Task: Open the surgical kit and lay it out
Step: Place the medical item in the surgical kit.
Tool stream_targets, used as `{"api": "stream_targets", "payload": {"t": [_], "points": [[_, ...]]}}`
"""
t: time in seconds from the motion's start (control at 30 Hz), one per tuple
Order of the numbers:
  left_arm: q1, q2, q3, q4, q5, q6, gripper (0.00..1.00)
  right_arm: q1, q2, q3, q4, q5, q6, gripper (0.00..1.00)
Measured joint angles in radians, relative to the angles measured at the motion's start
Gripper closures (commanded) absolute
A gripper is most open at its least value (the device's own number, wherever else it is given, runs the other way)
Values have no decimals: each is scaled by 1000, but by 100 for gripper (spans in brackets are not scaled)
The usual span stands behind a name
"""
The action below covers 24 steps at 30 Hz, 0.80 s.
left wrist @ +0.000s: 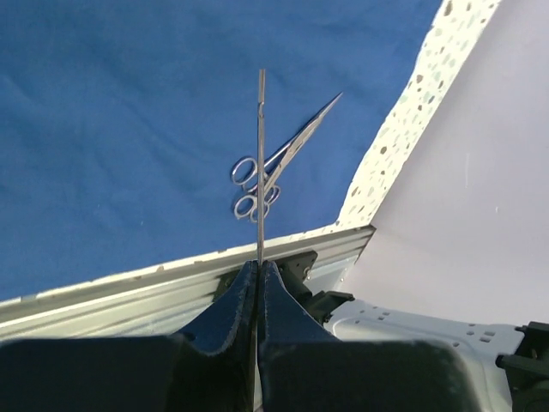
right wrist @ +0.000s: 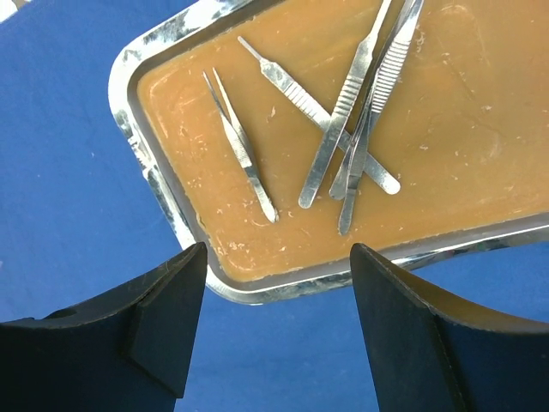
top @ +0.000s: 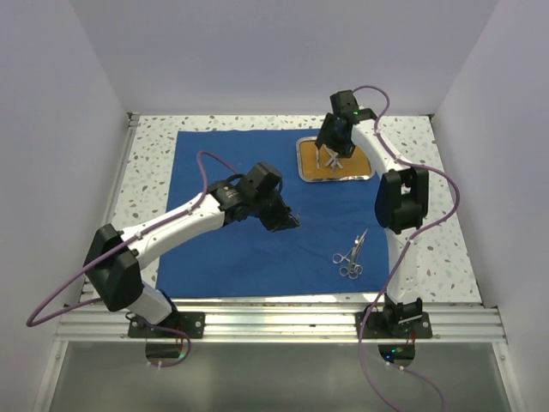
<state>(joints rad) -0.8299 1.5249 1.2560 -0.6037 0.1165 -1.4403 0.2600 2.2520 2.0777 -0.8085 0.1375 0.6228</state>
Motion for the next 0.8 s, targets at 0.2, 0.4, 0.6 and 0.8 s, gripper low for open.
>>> {"api": "stream_targets", "payload": {"t": [0.2, 0.4, 0.6, 0.8], "points": [[-4, 21, 0, -51, 48, -72, 100, -34, 0, 27, 0, -8, 21, 28], [-11, 45, -1, -72, 47, -132, 100, -71, -1, 21, 4, -18, 25, 28], [-21, 120, -35, -69, 69, -167, 100, -103, -8, -68, 19, -30, 25, 28], [-29, 138, -52, -78, 76, -196, 86, -122, -13, -126, 36, -46, 24, 28]]}}
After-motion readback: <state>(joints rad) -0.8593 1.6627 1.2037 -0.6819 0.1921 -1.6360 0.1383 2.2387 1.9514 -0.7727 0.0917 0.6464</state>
